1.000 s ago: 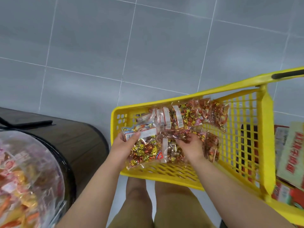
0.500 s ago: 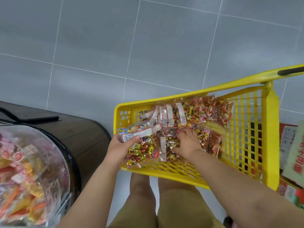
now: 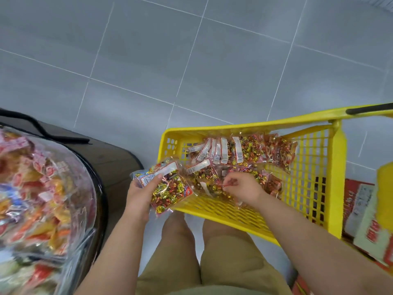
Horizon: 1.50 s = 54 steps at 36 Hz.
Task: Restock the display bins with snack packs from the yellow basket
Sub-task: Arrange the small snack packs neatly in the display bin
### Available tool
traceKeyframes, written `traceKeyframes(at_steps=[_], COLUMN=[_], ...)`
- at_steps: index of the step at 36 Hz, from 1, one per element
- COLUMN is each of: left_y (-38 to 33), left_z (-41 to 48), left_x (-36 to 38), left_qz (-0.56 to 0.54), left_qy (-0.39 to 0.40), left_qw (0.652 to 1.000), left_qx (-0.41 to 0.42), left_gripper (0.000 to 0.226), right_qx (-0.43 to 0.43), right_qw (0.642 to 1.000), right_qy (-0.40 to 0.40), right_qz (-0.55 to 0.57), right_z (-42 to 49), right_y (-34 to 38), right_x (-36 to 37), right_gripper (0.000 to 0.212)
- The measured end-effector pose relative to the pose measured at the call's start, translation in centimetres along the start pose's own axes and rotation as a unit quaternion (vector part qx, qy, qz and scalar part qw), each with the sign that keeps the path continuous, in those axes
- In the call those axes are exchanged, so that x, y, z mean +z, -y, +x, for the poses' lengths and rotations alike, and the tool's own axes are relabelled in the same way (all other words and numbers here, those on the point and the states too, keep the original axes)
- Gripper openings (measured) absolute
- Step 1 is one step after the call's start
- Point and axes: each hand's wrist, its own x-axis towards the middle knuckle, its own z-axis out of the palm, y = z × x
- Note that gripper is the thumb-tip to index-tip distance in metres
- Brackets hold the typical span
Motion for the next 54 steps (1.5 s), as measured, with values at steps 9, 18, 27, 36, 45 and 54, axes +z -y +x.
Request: traceKeyframes(at_steps=[9, 18, 27, 36, 45, 54], left_y=[-2.3, -4.1, -2.2, 0.7, 3.3, 5.3], left_z=[-4.1, -7.7, -11.2, -12.7, -12.3, -12.4], left_x=[-4.5, -14.1, -26.0, -35.2, -43.3, -49.0], left_qz=[-0.078, -0.171, -0.210, -0.234, -0.238, -0.320], left_qy=[-0.039, -0.034, -0.022, -0.019, -0.063, -0.130], left_qw=[0.996, 0.984, 0.973, 0.961, 0.956, 0.930], left_qx=[0.016, 0.036, 0.094, 0.147, 0.159, 0.128], left_gripper=[0.042, 0.076, 0.124, 0.125, 0.122, 0.092], right_qx=[-0.089, -0.196, -0.284, -0.219, -0.059, 0.008], right_qw=[0.971, 0.920, 0.907, 0.929, 0.957, 0.967], right_qy=[-0.005, 0.020, -0.030, 0.018, 0.126, 0.175], right_qz=[0.221, 0.339, 0.310, 0.297, 0.254, 0.186], right_z=[-4.2, -6.2, -11.2, -12.8, -12.3, -11.9], right_y=[12.4, 24.8, 32.0, 35.3, 37.1, 40.4], right_x=[-1.8, 5.2, 17.0, 29.0, 35.1, 39.1], right_gripper=[0.019, 0.039, 0.028, 0.041, 0.052, 0.018])
